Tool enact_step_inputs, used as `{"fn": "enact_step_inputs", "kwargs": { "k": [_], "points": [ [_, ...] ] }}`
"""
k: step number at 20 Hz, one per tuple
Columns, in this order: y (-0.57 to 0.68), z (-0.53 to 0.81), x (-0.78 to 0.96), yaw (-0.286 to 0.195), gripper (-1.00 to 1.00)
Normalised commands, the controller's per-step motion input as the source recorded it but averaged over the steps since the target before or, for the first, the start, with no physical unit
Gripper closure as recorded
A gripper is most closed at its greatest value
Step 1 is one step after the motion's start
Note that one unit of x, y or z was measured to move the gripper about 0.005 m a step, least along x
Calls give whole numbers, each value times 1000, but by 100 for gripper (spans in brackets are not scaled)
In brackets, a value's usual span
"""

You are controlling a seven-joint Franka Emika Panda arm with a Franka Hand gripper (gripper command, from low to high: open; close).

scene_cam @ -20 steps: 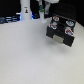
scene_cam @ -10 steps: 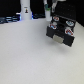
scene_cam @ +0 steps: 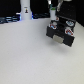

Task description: Open the kcup holder, insert the kcup into the holder, and close the kcup holder

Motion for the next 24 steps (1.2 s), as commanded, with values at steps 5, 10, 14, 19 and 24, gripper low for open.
{"fn": "enact_step_inputs", "kwargs": {
  "k": [5, 10, 14, 19, 24],
  "points": [
    [79, -48, 210, -1, 100],
    [177, 151, 194, 0, 100],
    [450, 501, 430, 0, 100],
    [441, 412, 487, 0, 100],
    [412, 254, 589, -3, 100]
  ]
}}
